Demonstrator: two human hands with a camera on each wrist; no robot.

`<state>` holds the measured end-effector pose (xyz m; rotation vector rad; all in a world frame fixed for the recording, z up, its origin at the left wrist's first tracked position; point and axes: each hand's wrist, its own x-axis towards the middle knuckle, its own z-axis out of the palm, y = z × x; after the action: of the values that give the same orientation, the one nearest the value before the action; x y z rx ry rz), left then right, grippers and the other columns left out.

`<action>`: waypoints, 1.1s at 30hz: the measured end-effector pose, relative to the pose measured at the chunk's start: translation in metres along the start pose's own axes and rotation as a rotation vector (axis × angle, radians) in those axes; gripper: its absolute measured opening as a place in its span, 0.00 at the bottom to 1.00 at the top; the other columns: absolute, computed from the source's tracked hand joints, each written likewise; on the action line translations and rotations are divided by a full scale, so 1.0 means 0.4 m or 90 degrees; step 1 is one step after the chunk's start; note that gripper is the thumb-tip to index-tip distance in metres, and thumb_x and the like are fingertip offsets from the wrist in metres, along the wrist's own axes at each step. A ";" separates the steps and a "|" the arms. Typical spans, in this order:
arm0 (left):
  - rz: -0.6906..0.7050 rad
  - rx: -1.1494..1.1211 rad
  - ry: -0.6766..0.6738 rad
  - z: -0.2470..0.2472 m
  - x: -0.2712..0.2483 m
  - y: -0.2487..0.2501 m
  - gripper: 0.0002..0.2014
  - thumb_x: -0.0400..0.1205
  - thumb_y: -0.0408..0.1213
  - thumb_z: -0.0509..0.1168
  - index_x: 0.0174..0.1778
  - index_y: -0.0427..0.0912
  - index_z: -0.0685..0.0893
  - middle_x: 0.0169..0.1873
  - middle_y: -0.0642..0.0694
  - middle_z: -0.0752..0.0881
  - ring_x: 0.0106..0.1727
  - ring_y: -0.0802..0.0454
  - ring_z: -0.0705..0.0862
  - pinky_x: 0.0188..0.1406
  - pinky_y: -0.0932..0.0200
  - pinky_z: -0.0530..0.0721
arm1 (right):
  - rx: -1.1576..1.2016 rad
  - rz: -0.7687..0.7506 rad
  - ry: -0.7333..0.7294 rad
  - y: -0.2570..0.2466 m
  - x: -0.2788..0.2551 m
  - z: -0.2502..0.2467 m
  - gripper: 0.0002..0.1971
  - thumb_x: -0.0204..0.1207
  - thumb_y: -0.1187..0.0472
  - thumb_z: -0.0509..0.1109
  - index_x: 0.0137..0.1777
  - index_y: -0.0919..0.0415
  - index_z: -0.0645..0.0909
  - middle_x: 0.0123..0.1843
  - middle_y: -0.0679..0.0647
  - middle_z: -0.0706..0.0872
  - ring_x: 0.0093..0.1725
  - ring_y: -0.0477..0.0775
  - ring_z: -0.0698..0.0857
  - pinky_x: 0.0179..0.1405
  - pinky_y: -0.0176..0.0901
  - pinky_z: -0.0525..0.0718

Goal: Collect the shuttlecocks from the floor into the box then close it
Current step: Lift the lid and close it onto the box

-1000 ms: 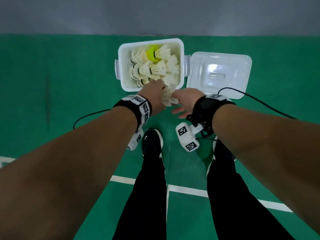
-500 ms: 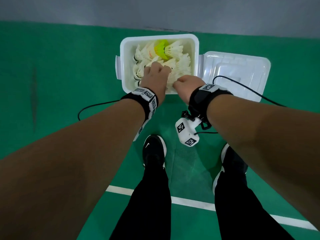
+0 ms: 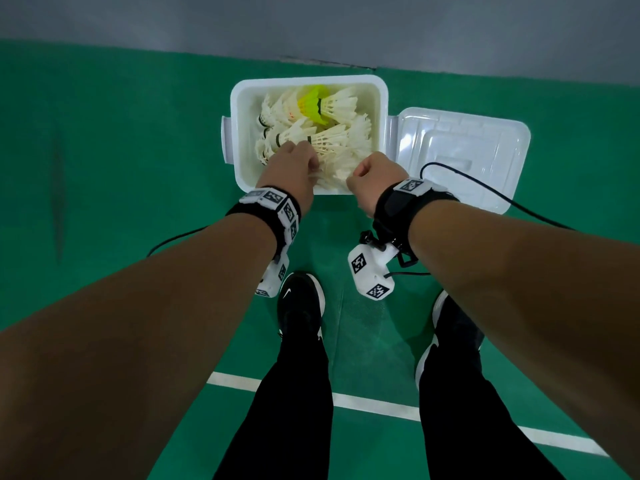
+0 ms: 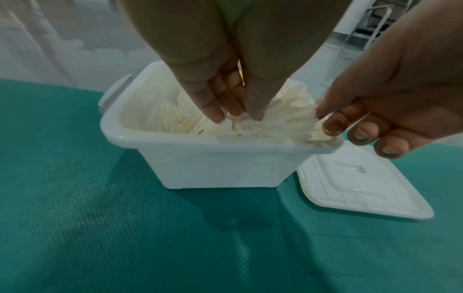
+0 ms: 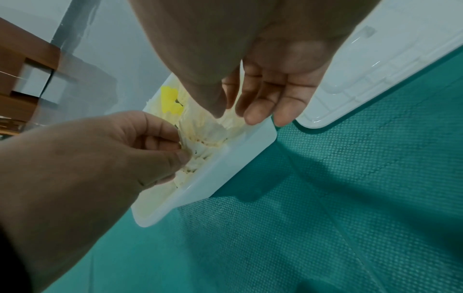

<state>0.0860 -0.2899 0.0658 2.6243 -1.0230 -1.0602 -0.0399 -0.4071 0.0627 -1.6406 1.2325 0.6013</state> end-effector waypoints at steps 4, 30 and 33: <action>-0.042 0.005 0.020 0.002 0.000 0.044 0.14 0.80 0.26 0.68 0.58 0.44 0.78 0.58 0.44 0.78 0.58 0.42 0.80 0.56 0.49 0.83 | 0.028 0.023 -0.006 0.023 0.006 -0.020 0.07 0.79 0.57 0.58 0.40 0.53 0.73 0.38 0.57 0.86 0.45 0.62 0.93 0.50 0.61 0.95; -0.225 0.082 -0.118 0.402 0.216 0.405 0.40 0.82 0.42 0.69 0.88 0.34 0.59 0.69 0.30 0.83 0.67 0.29 0.84 0.62 0.39 0.84 | 0.149 0.308 0.167 0.568 0.211 -0.335 0.30 0.78 0.53 0.69 0.80 0.61 0.72 0.49 0.55 0.82 0.40 0.57 0.84 0.40 0.47 0.77; -0.223 0.049 -0.138 0.386 0.194 0.424 0.29 0.89 0.40 0.62 0.83 0.30 0.66 0.71 0.29 0.82 0.69 0.30 0.83 0.57 0.45 0.83 | 0.138 0.331 0.172 0.561 0.210 -0.330 0.34 0.75 0.44 0.65 0.80 0.57 0.72 0.55 0.58 0.86 0.47 0.64 0.87 0.50 0.52 0.84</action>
<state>-0.0671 -0.4493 -0.0330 2.8701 -0.6600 -1.4306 -0.2352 -0.5687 -0.0402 -1.2463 1.8805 0.5425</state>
